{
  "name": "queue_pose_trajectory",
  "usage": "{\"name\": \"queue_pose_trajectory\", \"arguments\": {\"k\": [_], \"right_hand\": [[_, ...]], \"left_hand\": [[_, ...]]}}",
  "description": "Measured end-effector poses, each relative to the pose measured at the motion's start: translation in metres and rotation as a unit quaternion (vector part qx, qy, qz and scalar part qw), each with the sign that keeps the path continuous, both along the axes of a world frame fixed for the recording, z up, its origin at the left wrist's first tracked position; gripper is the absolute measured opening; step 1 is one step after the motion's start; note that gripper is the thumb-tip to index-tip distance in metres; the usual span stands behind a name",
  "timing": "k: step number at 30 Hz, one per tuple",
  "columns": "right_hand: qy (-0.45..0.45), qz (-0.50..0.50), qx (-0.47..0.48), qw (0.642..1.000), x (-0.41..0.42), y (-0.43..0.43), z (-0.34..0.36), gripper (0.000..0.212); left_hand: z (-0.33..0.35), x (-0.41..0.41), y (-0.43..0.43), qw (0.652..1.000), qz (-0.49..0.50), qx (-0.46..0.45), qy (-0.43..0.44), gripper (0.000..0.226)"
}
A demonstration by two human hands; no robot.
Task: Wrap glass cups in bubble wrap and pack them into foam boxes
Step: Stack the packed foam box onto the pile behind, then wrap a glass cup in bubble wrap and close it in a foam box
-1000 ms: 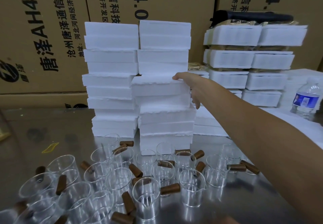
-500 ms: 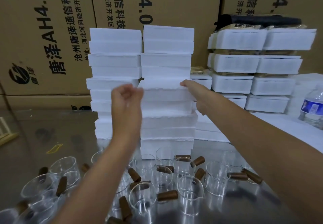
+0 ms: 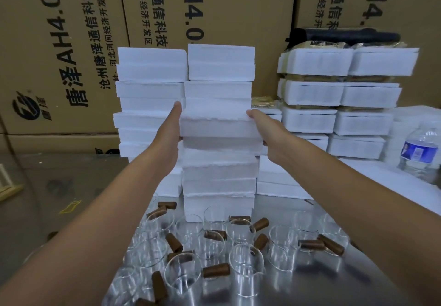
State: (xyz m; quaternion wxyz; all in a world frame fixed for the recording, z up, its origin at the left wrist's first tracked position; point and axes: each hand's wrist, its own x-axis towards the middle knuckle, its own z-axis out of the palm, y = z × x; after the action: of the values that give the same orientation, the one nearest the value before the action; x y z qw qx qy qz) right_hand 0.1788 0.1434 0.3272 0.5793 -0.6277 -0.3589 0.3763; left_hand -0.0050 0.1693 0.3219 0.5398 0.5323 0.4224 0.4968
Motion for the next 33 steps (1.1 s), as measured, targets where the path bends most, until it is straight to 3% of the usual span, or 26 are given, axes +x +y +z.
{"name": "queue_pose_trajectory", "arguments": {"k": [5,10,13,16,20,24,26,29,33], "right_hand": [[-0.005,-0.017,0.048,0.999,0.005,-0.046,0.011,0.062],[-0.047,-0.029,0.113,0.992,0.027,-0.126,-0.006,0.052],[-0.052,-0.046,0.116,0.991,0.043,-0.177,-0.036,0.042],[-0.06,-0.061,0.102,0.991,0.055,-0.225,-0.073,0.019],[-0.046,-0.082,0.087,0.992,0.062,-0.277,-0.114,0.009],[-0.018,-0.103,0.056,0.993,0.061,-0.31,-0.143,0.031],[-0.012,-0.104,0.038,0.994,0.061,-0.321,-0.151,0.036],[-0.026,-0.092,0.037,0.995,0.06,-0.332,-0.157,0.028],[-0.049,-0.073,0.033,0.996,0.061,-0.338,-0.161,0.026]], "left_hand": [[0.014,-0.003,-0.046,0.999,0.007,0.03,-0.004,0.066],[-0.006,-0.002,-0.12,0.993,-0.04,0.111,0.001,0.047],[-0.033,0.007,-0.16,0.99,-0.077,0.112,0.03,0.068],[-0.063,0.017,-0.196,0.987,-0.092,0.109,0.068,0.082],[-0.098,0.035,-0.238,0.981,-0.126,0.11,0.099,0.063],[-0.131,0.051,-0.264,0.979,-0.148,0.074,0.119,0.08],[-0.144,0.056,-0.275,0.979,-0.156,0.052,0.125,0.067],[-0.159,0.061,-0.284,0.983,-0.138,0.04,0.114,0.028],[-0.172,0.064,-0.289,0.983,-0.134,0.022,0.126,0.034]]}}
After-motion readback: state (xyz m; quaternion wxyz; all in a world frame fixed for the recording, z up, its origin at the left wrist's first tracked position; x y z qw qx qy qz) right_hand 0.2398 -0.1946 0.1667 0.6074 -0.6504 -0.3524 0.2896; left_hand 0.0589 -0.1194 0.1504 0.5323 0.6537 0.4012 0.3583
